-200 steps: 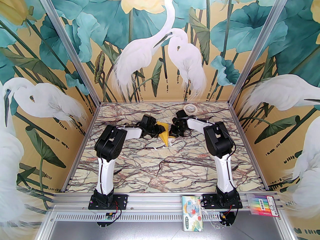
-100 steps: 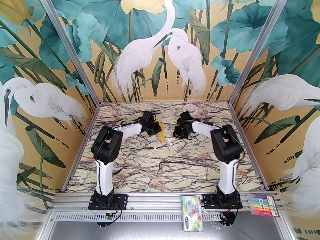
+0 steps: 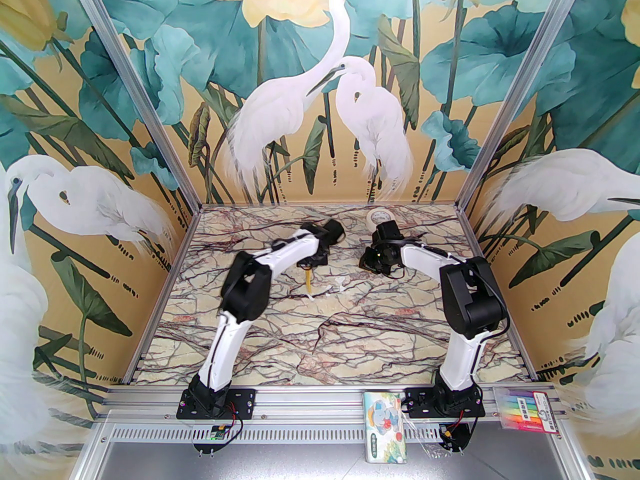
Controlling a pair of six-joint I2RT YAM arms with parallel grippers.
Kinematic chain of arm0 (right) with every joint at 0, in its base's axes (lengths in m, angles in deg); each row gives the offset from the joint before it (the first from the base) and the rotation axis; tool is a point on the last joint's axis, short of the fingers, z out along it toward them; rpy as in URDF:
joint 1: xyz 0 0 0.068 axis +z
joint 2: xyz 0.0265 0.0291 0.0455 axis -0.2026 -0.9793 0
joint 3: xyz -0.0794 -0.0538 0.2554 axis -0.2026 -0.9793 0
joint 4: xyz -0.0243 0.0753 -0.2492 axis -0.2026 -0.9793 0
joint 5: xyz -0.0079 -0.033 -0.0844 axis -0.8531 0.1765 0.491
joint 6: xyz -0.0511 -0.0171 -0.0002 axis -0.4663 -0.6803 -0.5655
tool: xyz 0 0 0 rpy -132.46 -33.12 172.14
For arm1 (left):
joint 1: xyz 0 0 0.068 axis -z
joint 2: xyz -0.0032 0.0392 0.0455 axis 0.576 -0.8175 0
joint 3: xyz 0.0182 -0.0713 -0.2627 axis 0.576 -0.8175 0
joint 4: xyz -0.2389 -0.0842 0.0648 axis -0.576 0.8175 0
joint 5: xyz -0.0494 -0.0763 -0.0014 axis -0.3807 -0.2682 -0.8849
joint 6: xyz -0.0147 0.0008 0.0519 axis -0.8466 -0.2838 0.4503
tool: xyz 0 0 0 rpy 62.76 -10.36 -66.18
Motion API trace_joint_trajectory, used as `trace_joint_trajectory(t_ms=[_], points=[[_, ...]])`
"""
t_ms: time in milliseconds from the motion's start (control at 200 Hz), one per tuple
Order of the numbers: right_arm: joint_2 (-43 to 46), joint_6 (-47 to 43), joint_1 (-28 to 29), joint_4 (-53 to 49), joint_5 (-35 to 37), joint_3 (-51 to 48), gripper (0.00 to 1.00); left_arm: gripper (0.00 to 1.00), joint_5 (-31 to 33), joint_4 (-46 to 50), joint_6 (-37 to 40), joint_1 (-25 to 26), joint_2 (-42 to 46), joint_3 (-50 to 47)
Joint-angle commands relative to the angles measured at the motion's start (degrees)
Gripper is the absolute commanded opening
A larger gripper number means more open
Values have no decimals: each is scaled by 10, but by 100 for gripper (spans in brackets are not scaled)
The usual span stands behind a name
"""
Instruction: Fold a paper plane with a square sheet of paper (fold left side to right side)
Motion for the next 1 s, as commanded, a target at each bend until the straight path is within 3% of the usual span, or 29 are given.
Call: trace_joint_trajectory(t_ms=[0,125,305,680,775,850,995], points=[[13,5,0,15,-11,-13,14,21,-26,62,-18,1,-35,44],[12,5,1,22,-21,-20,16,45,-113,34,-34,2,-37,57],[3,4,1,30,-51,-16,17,60,-185,-22,-38,-3,21,26],[-66,12,38,40,-123,62,25,65,-301,-195,15,-69,226,-214],[-86,17,47,42,-134,83,25,62,-301,-219,23,-70,250,-260],[-99,16,52,34,-139,101,25,48,-307,-236,20,-70,260,-292],[-112,13,57,22,-144,121,26,53,-341,-294,14,-70,262,-325]])
